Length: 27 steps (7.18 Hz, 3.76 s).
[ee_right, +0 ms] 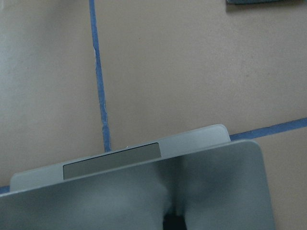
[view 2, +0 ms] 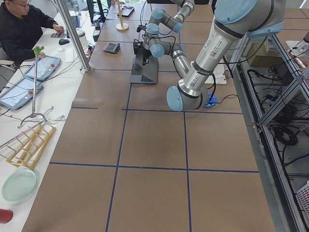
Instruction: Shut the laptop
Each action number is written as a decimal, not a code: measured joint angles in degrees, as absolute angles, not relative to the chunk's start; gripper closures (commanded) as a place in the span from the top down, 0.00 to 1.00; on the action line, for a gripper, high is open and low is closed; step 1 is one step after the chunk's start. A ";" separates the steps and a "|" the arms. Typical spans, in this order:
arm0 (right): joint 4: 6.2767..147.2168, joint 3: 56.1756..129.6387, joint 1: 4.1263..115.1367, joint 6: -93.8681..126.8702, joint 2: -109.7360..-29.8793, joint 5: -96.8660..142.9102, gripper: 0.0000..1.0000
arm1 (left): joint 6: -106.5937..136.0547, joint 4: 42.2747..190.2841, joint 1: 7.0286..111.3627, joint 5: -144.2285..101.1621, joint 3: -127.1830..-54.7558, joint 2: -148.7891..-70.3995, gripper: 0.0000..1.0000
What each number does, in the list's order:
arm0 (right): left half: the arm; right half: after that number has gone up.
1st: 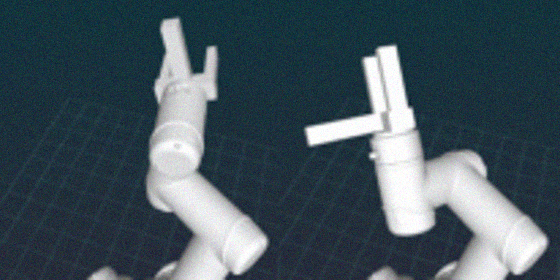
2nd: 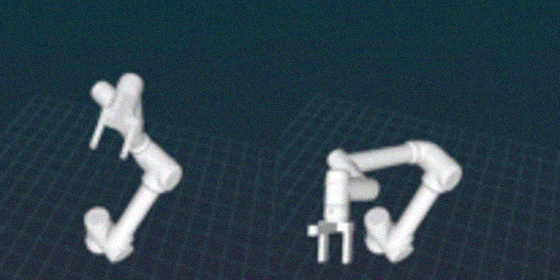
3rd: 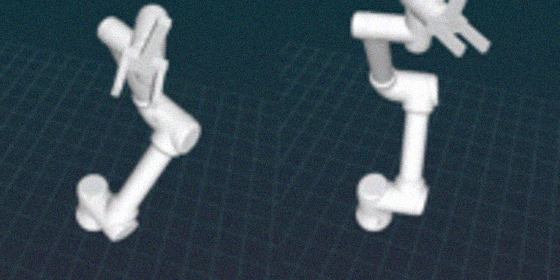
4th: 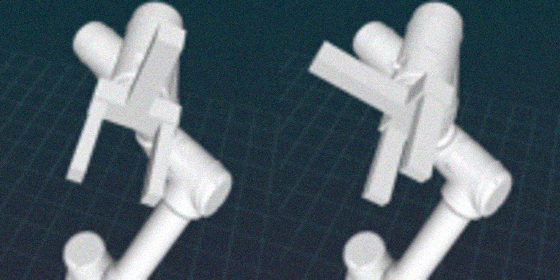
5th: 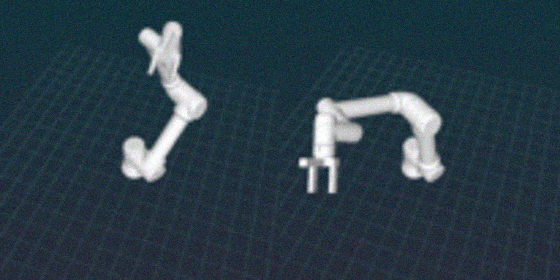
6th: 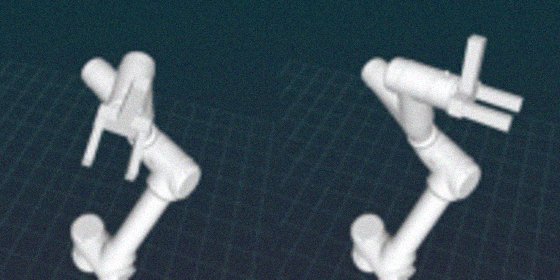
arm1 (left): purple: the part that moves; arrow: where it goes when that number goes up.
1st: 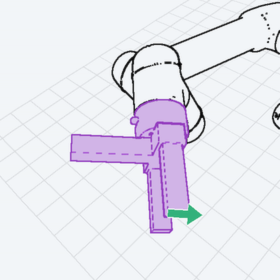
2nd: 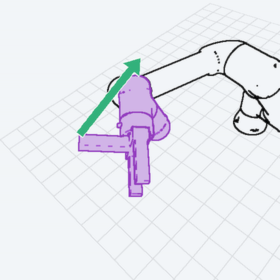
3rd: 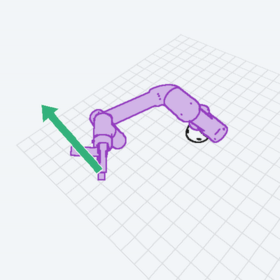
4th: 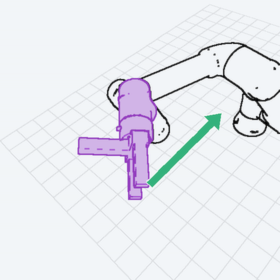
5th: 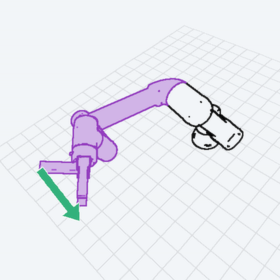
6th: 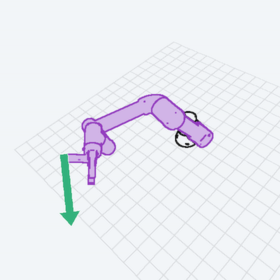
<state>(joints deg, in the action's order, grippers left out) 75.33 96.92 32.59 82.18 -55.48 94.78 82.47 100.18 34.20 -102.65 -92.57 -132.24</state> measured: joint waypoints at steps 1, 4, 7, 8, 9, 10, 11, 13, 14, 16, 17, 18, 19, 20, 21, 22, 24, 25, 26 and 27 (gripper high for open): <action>75.33 96.62 32.79 81.92 -55.42 95.03 0.00 | 82.26 102.32 34.63 -102.66 -89.68 -133.03 0.00; 75.30 93.25 33.83 81.20 -53.77 96.17 0.00 | 81.15 104.41 35.50 -102.73 -86.36 -133.88 0.00; 69.93 84.64 34.58 81.07 -50.74 97.47 0.00 | 80.92 104.72 35.59 -102.74 -84.45 -134.68 0.00; 67.71 82.46 34.89 81.05 -50.31 97.86 0.01 | 80.78 105.61 35.59 -102.74 -83.06 -134.98 0.00; 66.77 81.55 35.51 81.04 -50.00 98.87 0.17 | 80.72 107.16 35.59 -102.74 -81.32 -135.11 0.00; 66.41 81.33 36.82 81.03 -49.76 101.09 0.64 | 80.70 108.65 35.55 -102.74 -79.59 -135.17 0.00; 66.26 81.42 38.74 81.01 -49.47 104.36 0.99 | 80.69 109.53 35.52 -102.74 -78.39 -135.22 0.00; 66.24 82.11 41.52 80.90 -49.18 108.33 1.00 | 80.68 110.04 35.42 -102.76 -76.40 -135.78 0.00; 66.30 82.43 42.69 80.85 -49.16 110.05 1.00 | 80.68 110.12 35.33 -102.80 -75.44 -136.20 0.00; 66.42 83.12 44.74 80.79 -49.24 113.43 1.00 | 80.68 110.95 35.06 -102.83 -73.71 -136.74 0.00; 66.46 83.47 45.31 80.78 -49.33 114.15 1.00 | 80.68 111.27 34.91 -102.83 -73.05 -136.86 0.00; 66.50 83.76 45.74 80.77 -49.46 114.69 1.00 | 80.66 111.39 34.85 -102.85 -72.76 -136.90 0.03; 66.54 83.99 46.24 80.77 -49.60 115.42 1.00 | 80.63 111.45 34.87 -102.89 -72.75 -136.92 0.53; 66.60 84.13 46.88 80.77 -49.69 116.40 1.00 | 80.56 111.70 35.07 -102.97 -72.91 -136.93 0.99; 66.69 84.25 47.57 80.73 -49.79 117.45 1.00 | 80.46 111.94 35.51 -103.48 -73.37 -136.92 1.00; 66.84 84.90 48.11 80.63 -50.33 118.17 1.00 | 80.39 111.71 36.61 -105.55 -74.39 -136.77 1.00; 68.42 89.32 49.57 79.06 -54.10 118.60 1.00 | 79.78 109.30 41.14 -113.26 -78.55 -134.89 1.00; 73.09 93.52 50.57 74.46 -56.76 118.57 1.00 | 77.72 106.11 43.42 -116.08 -82.98 -132.21 1.00; 81.16 98.37 51.81 67.01 -58.70 118.38 1.00 | 73.45 100.49 45.41 -117.35 -88.71 -129.12 1.00; 89.57 103.73 53.25 58.14 -61.22 118.10 1.00 | 67.15 93.17 47.53 -117.79 -94.83 -126.34 1.00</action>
<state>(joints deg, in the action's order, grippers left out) 89.57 103.73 53.25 58.14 -61.22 118.10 67.15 93.17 47.53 -117.79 -94.83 -126.34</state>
